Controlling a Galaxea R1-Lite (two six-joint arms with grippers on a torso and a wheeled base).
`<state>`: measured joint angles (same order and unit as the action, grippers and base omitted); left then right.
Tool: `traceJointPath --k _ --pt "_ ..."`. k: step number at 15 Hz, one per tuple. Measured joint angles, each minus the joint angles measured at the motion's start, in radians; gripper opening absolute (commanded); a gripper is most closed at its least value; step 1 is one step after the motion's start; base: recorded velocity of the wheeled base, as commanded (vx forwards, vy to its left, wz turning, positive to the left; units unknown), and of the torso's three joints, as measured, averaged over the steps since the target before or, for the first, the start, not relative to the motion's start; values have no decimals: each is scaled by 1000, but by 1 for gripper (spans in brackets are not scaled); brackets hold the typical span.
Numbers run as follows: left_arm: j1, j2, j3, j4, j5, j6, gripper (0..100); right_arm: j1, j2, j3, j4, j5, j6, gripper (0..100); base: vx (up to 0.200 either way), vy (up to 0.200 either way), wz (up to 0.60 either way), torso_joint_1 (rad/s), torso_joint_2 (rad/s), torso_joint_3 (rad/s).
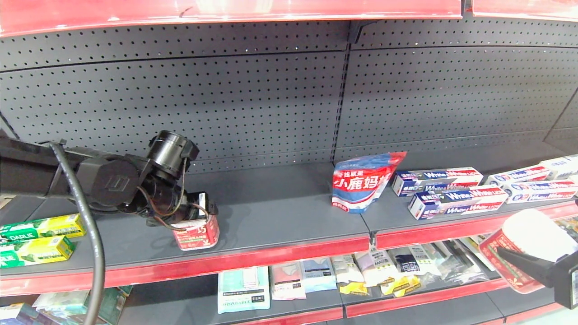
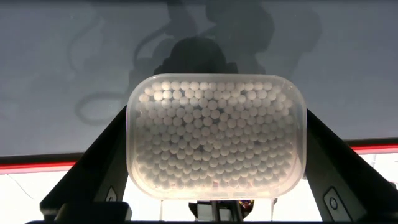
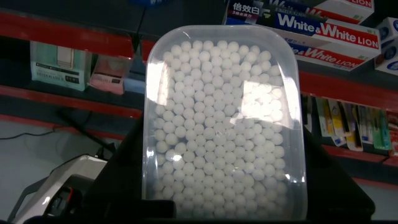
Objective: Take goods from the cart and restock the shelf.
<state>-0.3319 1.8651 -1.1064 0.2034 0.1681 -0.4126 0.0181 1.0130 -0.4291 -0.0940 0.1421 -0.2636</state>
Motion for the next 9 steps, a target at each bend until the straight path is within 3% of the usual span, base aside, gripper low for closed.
traceJointPath --k 4,9 --pt "0 3 9 -10 5 -1 0 0 2 0 0 0 0 0 0 0 0 0 0 0" --pt "0 16 34 -114 12 0 0 0 3 2 0 0 0 0 0 0 0 0 0 0"
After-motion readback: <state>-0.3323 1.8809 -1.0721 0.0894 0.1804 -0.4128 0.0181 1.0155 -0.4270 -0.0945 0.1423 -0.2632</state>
